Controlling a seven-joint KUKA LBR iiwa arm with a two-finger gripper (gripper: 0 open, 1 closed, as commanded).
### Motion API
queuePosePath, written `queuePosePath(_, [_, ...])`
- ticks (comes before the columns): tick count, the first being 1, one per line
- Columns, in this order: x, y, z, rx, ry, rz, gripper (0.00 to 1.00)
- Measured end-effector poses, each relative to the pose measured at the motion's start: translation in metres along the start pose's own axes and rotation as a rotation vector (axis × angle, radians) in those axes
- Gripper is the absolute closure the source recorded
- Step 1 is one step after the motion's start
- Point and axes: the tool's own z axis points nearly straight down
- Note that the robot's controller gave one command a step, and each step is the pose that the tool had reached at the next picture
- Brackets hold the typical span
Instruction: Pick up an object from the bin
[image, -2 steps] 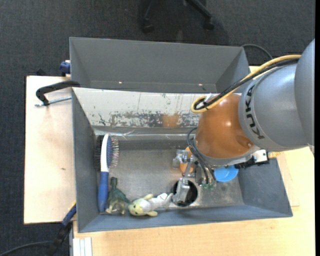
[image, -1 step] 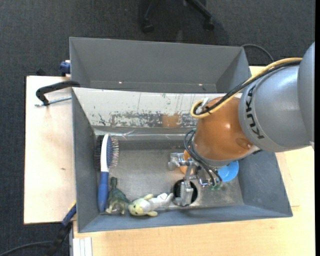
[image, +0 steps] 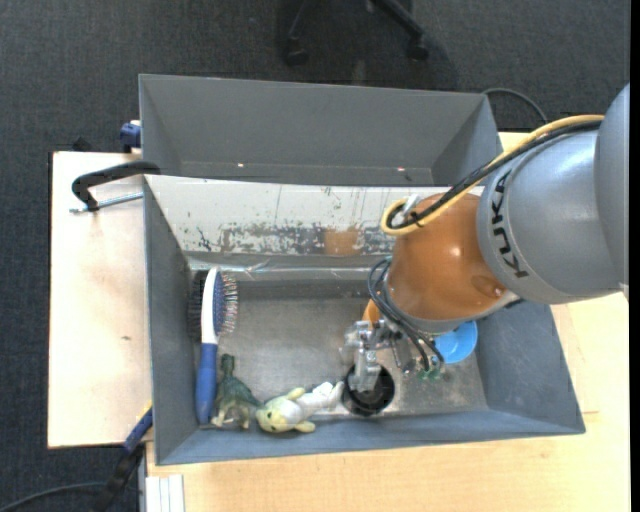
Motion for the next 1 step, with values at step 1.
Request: queuePosePath(1, [-0.0027,0.0057,-0.1035,0.001,-0.014,-0.011,1.0])
